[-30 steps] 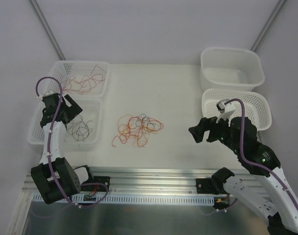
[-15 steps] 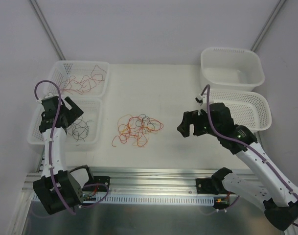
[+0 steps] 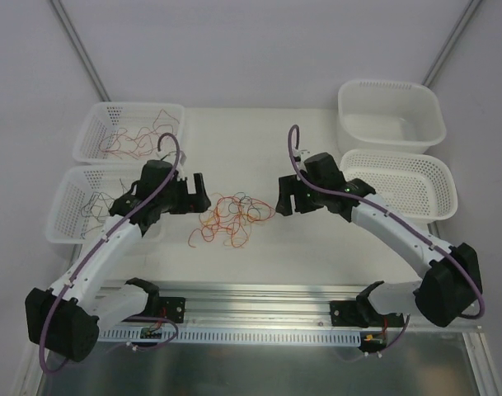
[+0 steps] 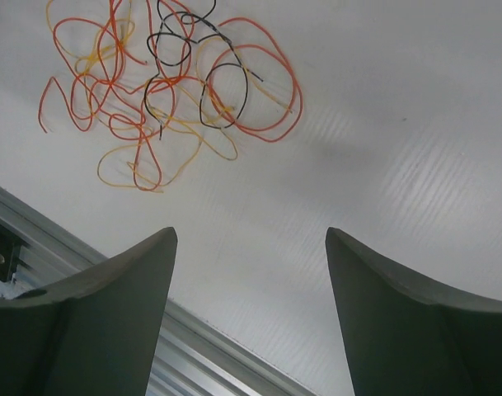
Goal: Untangle the cables
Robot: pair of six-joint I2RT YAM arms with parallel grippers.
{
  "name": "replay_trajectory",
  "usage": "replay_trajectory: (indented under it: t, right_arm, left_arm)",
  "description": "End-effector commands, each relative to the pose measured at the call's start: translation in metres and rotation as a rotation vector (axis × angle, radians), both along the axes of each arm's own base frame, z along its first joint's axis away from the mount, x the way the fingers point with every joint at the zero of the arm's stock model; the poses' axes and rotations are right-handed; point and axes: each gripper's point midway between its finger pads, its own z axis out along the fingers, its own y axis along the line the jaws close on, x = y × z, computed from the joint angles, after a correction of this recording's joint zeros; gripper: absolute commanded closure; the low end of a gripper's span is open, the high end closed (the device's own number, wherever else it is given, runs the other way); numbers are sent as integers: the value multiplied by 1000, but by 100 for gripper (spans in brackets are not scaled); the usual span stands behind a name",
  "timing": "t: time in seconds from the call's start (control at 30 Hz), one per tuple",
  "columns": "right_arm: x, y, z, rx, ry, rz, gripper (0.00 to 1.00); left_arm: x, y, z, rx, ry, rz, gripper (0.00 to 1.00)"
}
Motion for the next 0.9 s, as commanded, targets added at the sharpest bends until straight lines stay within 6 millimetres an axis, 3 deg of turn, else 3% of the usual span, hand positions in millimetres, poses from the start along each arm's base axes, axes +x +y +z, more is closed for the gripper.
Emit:
replay_trajectory:
  t: [0.0,0.13,0.17,0.2,0.23,0.3,0.33,0.37,0.4,0.47,0.5,0.57,0.67,0.87]
  right_arm:
    - [23,30,18,103,-54,-13,24]
    - [28,32,-8,109,8,-97,24]
    - [26,32,-10,130,25,-128,25]
    - [24,31,-13,136,31,-144,25]
    - [19,27,-24,130,54,-163,25]
    - [10,22,-27,146,70,-191,26]
    - [3,17,-36,140,86,-197,27]
    - [-1,14,-33,155,77,-204,27]
    - [-6,11,-35,158,80,-217,27]
    - [-16,1,-45,150,92,-236,28]
    - [-18,-2,-38,172,69,-249,28]
    - [-26,-9,-43,177,73,-262,28]
    - [-29,-13,-37,213,46,-278,30]
    - [-31,-17,-33,228,14,-291,31]
  left_arm:
    - [4,-32,5,13,-24,-80,1]
    - [13,-77,-8,87,-37,-236,3]
    - [14,-94,-3,100,-57,-288,3]
    - [19,-99,-5,125,-66,-303,5]
    - [26,-104,-19,183,-49,-336,8]
    - [36,-120,-16,229,-73,-374,13]
    - [40,-125,-32,269,-45,-399,14]
    - [48,-131,-29,276,-57,-404,18]
    - [51,-134,-43,307,-30,-416,20]
    - [59,-138,-49,336,-28,-424,24]
    - [61,-137,-62,365,-4,-428,26]
    - [68,-140,-65,384,-6,-437,29]
    - [73,-144,-79,418,13,-453,35]
    - [71,-167,-82,427,-2,-508,68]
